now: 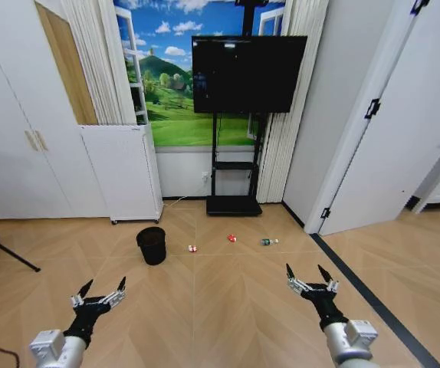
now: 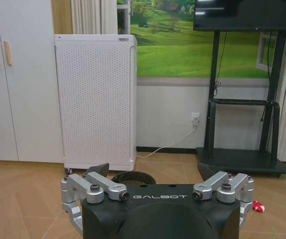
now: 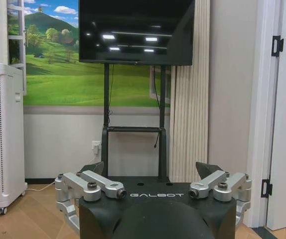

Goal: Pick up the trash bin and place the garbage on the floor into it.

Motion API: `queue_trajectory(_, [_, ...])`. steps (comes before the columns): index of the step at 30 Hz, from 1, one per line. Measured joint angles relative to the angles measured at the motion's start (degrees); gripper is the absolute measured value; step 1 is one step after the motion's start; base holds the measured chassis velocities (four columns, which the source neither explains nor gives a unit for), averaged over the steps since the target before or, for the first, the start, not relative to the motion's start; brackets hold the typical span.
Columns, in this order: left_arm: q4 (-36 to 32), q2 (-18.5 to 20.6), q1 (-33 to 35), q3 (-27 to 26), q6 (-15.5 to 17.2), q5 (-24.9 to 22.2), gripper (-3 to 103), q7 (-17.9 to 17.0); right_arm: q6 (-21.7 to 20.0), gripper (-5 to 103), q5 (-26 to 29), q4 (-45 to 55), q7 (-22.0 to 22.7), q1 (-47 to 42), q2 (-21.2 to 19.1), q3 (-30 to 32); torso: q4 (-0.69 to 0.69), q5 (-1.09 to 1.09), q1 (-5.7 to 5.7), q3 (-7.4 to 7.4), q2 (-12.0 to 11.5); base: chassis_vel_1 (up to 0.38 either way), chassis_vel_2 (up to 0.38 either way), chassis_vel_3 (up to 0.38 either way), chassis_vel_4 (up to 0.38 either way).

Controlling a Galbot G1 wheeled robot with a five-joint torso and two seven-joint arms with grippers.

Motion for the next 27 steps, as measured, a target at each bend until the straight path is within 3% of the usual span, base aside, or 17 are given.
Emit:
queue_trajectory(14, [-0.1, -0.4, 1.0, 0.5, -0.3, -1.2, 98, -0.8, -1.4, 100, 0.6, -0.2, 0.7, 0.5, 0.4, -0.5, 0.0, 0.0, 0.0, 0.0, 0.0, 0.0, 0.0, 0.0, 0.0])
queue_trajectory(15, [-0.3, -0.4, 1.1, 0.5, -0.3, -1.4, 95, -1.1, -1.3, 100, 0.6, -0.3, 0.7, 0.6, 0.3, -0.5, 0.0, 0.0, 0.0, 0.0, 0.0, 0.0, 0.0, 0.0, 0.0])
queue_trajectory(27, [-0.4, -1.0, 1.5, 0.6, -0.4, -1.0, 98, -2.2, -0.4, 100, 0.5, -0.6, 0.7, 0.6, 0.3, -0.4, 0.0, 0.0, 0.0, 0.0, 0.0, 0.0, 0.0, 0.0, 0.0])
